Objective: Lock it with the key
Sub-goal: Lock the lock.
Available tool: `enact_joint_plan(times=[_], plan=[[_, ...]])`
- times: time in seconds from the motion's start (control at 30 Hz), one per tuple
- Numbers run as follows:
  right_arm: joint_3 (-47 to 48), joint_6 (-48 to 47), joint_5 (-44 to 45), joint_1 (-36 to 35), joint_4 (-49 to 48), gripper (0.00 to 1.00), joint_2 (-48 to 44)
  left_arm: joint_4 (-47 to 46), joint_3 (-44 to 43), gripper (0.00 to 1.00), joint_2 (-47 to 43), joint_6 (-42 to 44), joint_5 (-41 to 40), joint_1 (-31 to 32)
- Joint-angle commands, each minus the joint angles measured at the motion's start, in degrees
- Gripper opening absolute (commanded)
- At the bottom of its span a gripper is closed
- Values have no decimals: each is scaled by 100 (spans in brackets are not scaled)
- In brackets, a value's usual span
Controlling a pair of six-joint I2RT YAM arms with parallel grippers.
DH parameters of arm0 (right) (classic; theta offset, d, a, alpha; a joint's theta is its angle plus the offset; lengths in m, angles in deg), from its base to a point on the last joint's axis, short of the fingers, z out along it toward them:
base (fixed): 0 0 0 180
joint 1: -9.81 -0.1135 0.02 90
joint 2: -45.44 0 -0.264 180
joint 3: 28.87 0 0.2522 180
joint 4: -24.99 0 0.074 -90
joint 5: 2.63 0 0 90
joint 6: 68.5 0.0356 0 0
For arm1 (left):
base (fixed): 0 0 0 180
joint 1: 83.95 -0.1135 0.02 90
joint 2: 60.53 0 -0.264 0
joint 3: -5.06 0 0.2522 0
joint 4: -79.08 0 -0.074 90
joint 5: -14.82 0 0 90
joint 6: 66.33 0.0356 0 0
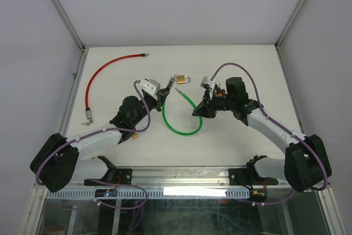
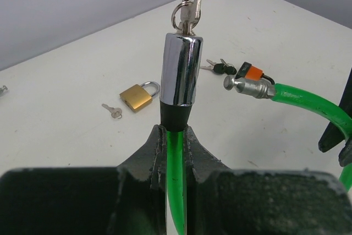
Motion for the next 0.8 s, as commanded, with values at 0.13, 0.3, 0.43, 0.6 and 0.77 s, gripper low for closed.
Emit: enact_joint_plan(times=[0.13,0.3,0.43,0.6,0.77], plan=[[245,-185,128,-68,-146,0,44,-497,-277,0,-189,-16,550,202],[242,-181,114,-66,-147,0,44,-475,-290,0,-171,4,609,252],[245,-167,109,-70,-151,0,42,-439,-291,0,-171,17,665,274],[250,-146,121,-59,-156,0,40,-402,-283,0,-171,34,687,305],[246,-122,143,-46,-172,0,-2,-346,-252,0,-166,84,680,312]])
